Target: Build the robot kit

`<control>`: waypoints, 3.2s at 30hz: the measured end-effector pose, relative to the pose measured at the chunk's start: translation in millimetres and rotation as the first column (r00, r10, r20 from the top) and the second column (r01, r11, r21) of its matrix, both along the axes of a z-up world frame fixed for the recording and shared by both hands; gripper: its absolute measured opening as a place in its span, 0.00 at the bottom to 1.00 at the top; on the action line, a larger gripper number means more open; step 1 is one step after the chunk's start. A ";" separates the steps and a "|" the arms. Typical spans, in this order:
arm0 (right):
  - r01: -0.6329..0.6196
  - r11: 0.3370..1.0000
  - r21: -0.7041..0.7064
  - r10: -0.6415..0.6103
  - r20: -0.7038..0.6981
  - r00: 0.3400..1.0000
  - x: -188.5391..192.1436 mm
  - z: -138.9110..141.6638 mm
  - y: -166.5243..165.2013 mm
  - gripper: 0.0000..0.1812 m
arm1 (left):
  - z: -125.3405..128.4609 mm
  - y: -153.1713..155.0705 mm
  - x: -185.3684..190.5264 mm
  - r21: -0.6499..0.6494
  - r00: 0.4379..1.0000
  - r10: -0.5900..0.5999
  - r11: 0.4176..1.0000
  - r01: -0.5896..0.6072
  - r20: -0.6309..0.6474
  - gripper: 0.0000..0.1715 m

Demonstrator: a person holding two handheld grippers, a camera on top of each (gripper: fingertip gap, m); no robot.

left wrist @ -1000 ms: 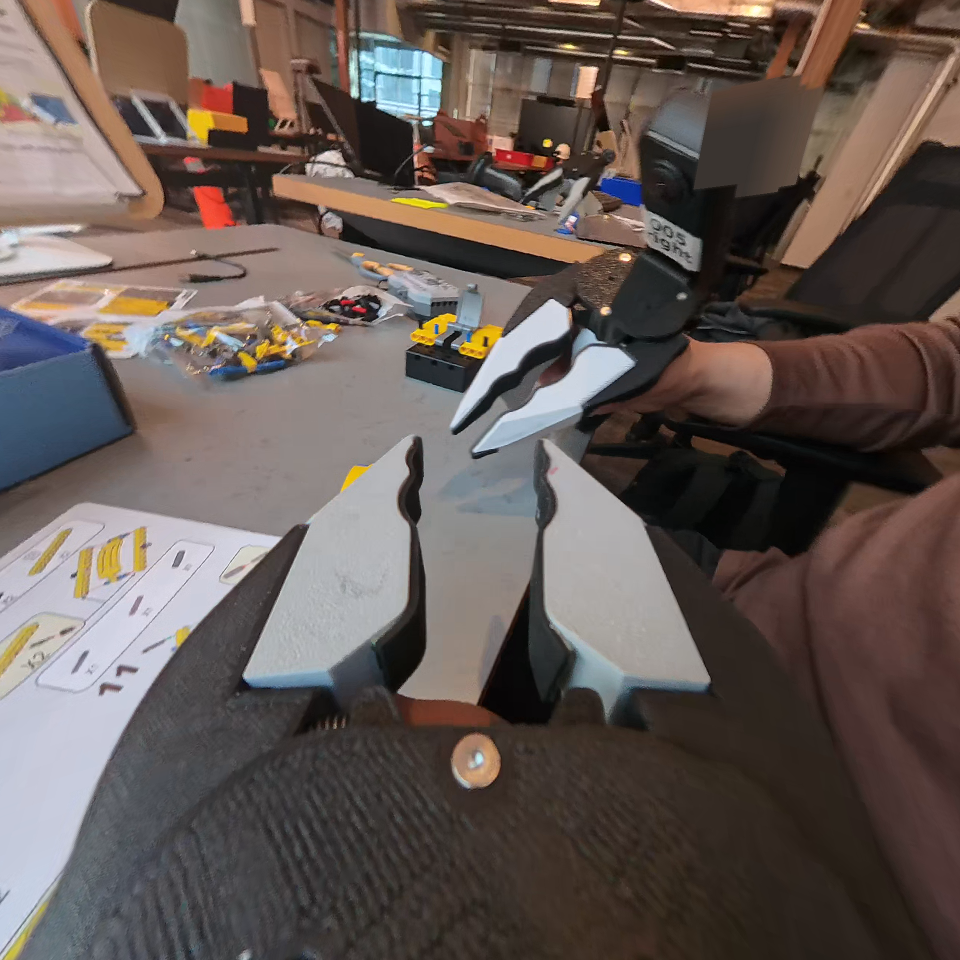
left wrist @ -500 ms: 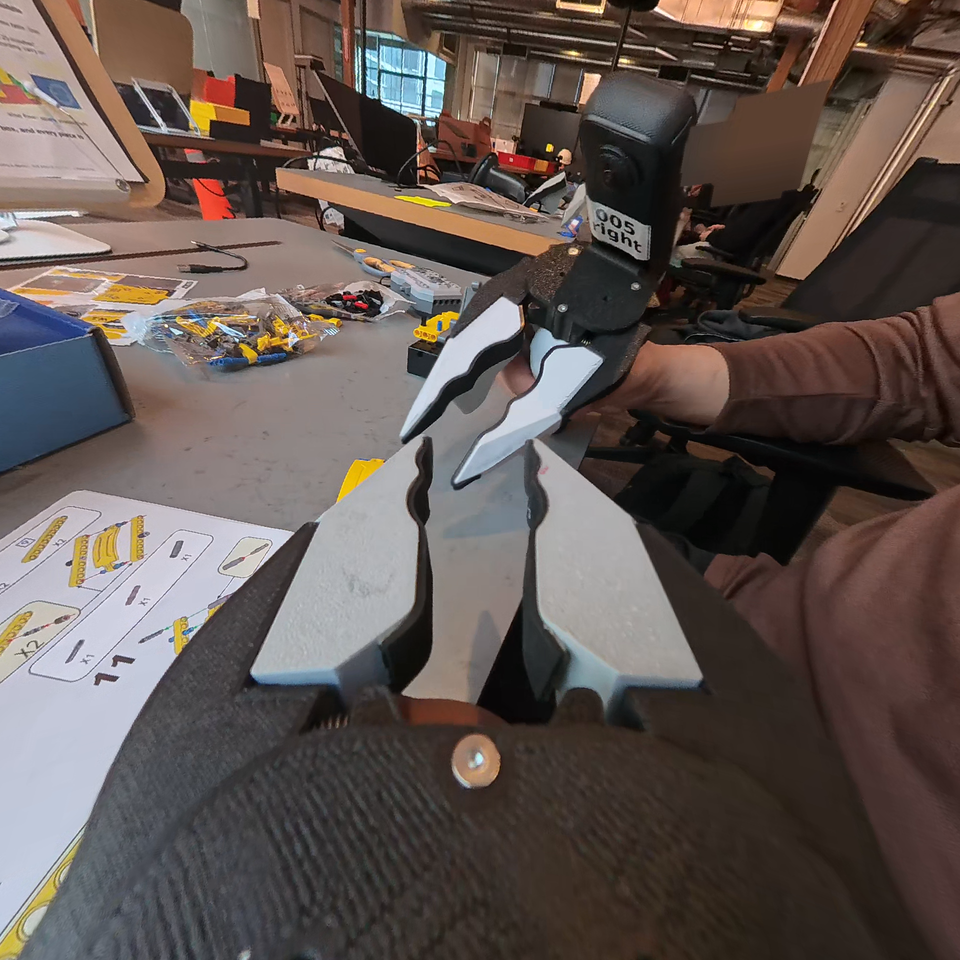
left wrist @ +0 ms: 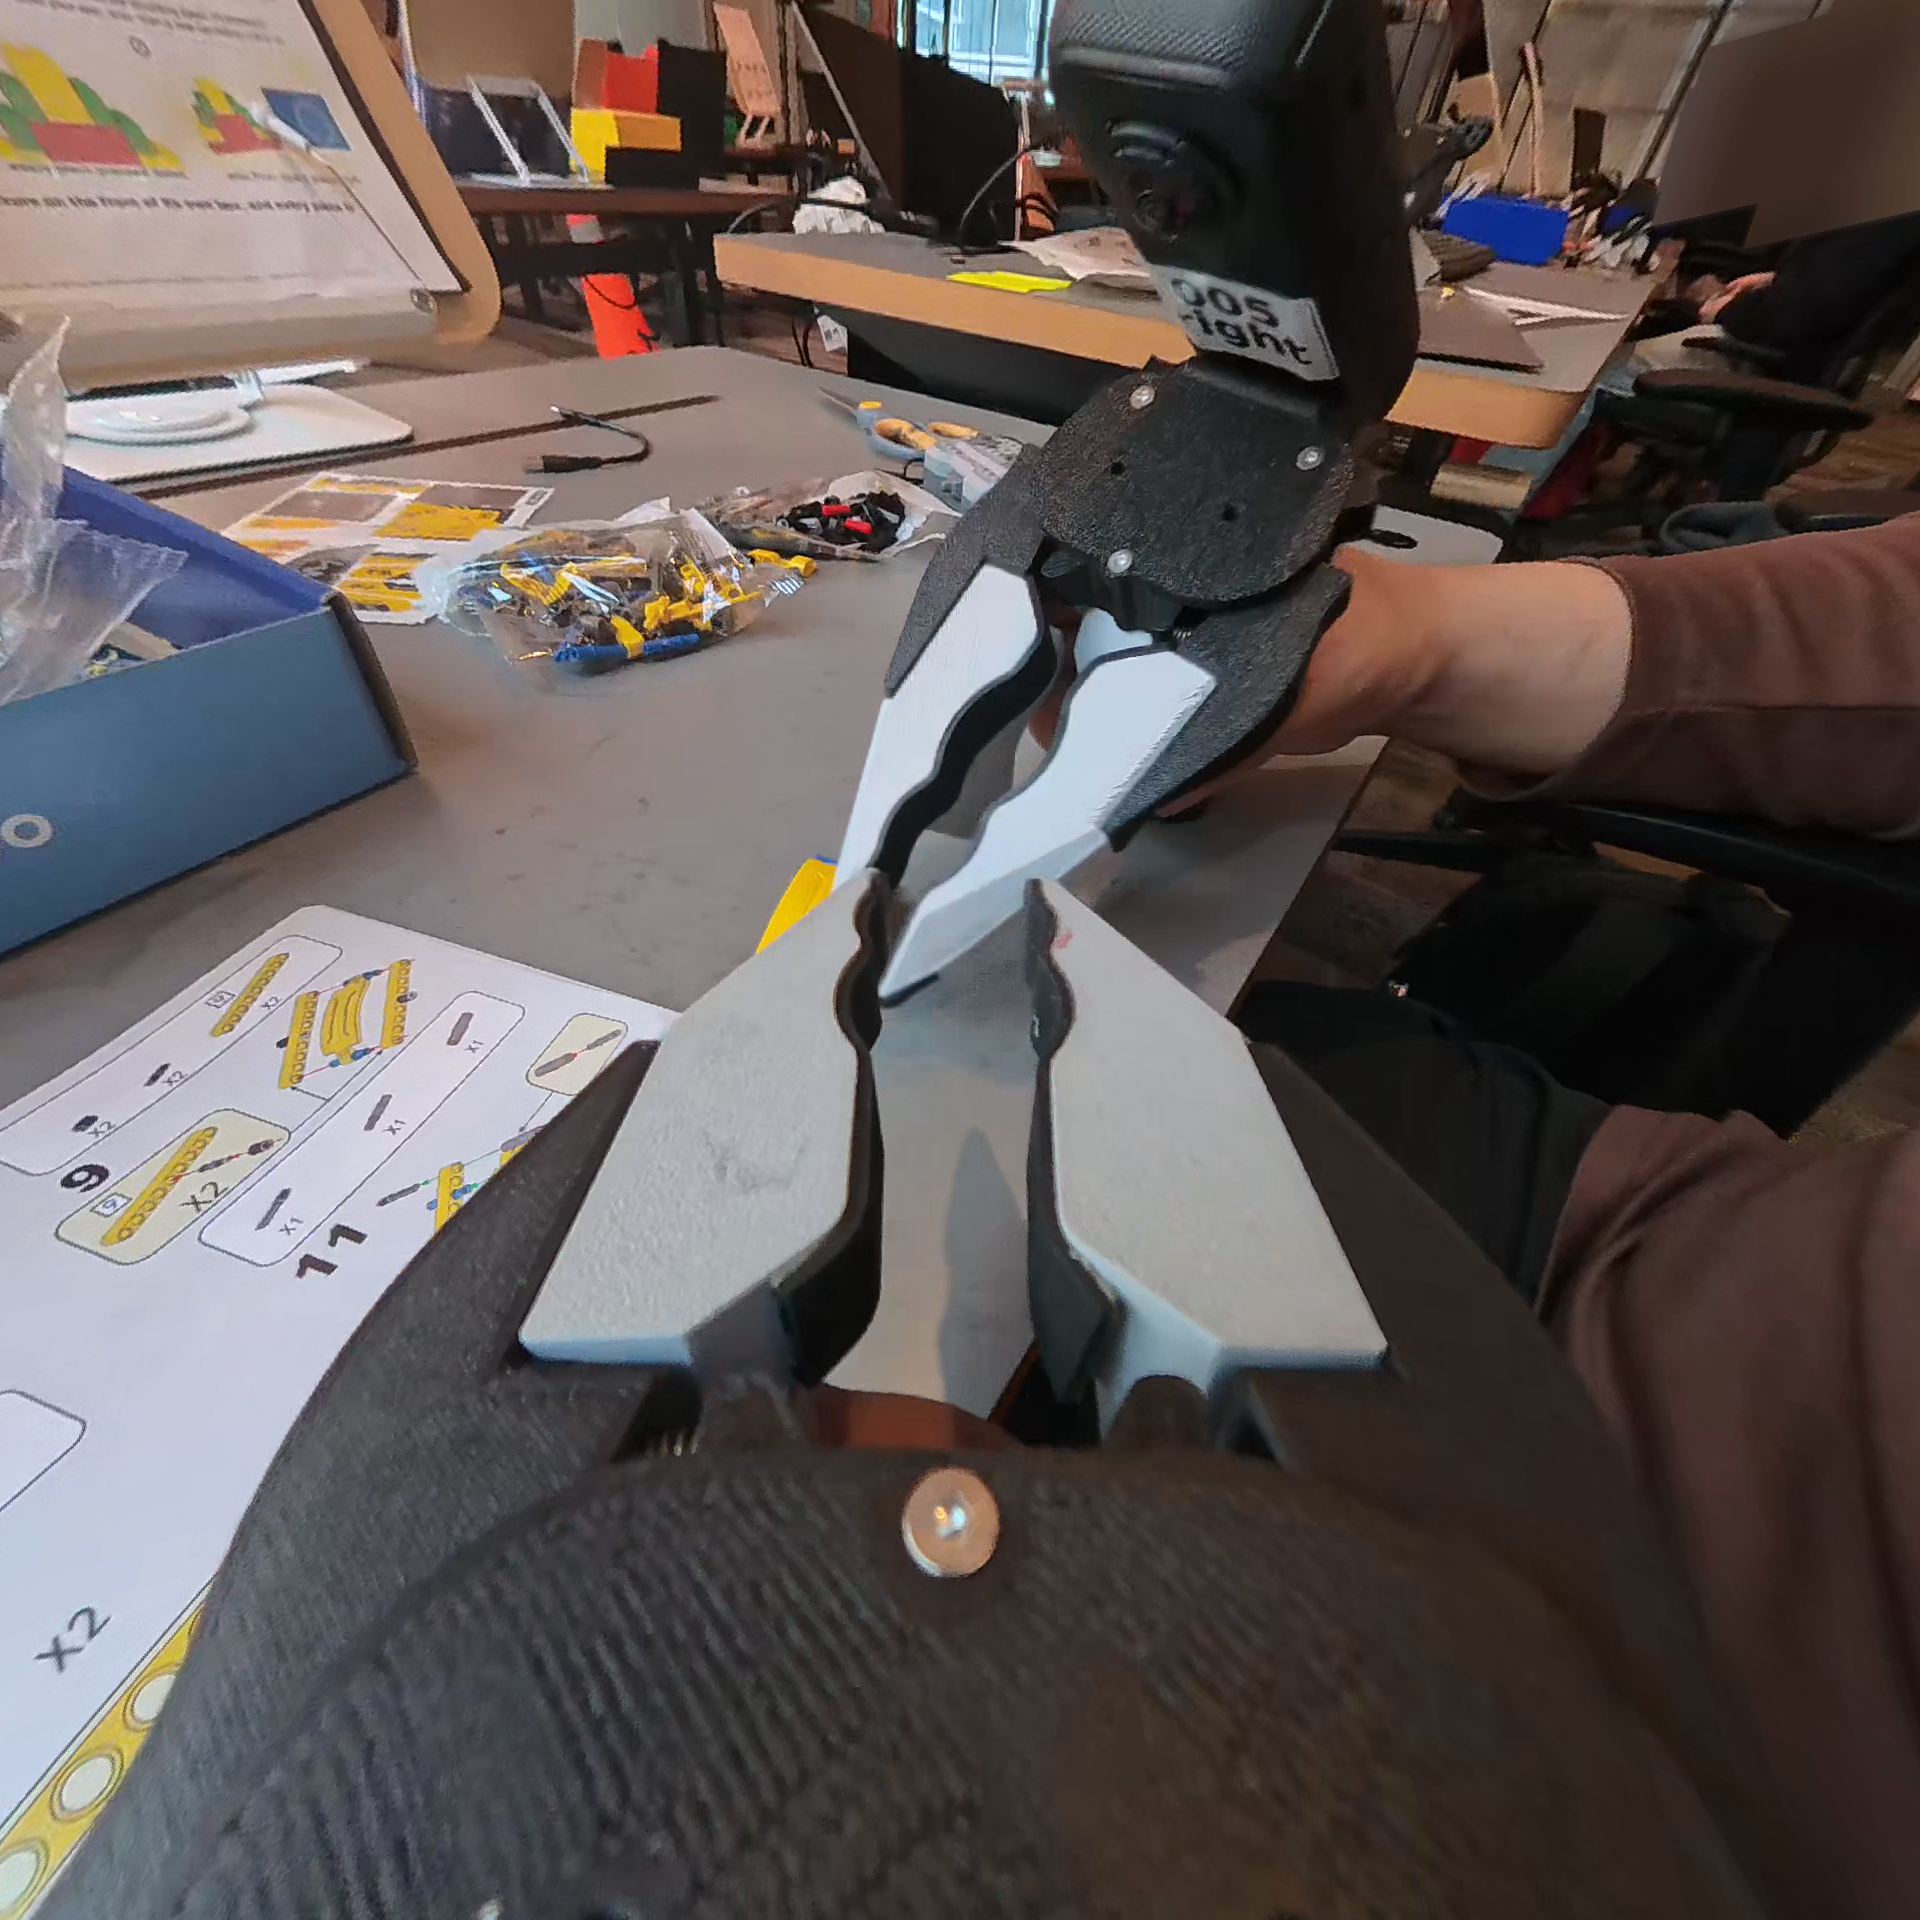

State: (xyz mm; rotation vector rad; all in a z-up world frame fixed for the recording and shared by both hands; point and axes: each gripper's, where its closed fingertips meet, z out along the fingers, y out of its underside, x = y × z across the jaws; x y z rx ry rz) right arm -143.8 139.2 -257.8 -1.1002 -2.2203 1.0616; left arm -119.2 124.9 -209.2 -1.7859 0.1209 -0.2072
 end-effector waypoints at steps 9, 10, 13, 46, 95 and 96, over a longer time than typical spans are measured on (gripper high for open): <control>0.171 0.985 -0.002 -0.171 -0.030 0.985 -0.8 4.0 29.9 0.05 | 12.9 -9.4 -0.9 0.132 0.998 0.041 0.991 -0.035 -0.045 0.08; 0.191 0.982 -0.004 -0.191 -0.051 0.980 -1.9 7.0 32.8 0.05 | 12.6 -11.0 -0.8 0.137 0.998 0.041 0.990 -0.034 -0.041 0.08; 0.226 0.974 -0.007 -0.226 -0.097 0.969 -3.4 13.0 38.1 0.05 | 6.1 -13.9 -3.4 0.123 0.999 0.045 0.992 -0.042 -0.027 0.10; 0.189 0.975 -0.116 -0.182 0.066 0.981 0.0 2.3 35.4 0.13 | -6.4 -11.6 10.9 0.094 0.996 -0.005 0.995 0.013 -0.085 0.06; 0.230 0.966 -0.116 -0.228 0.029 0.973 0.4 7.4 49.5 0.13 | -11.3 -14.7 20.3 0.081 0.990 -0.063 0.994 0.074 -0.124 0.07; 0.228 0.967 -0.110 -0.226 0.028 0.974 0.6 6.9 49.0 0.13 | -10.5 -15.1 20.6 0.082 0.991 -0.068 0.994 0.078 -0.115 0.07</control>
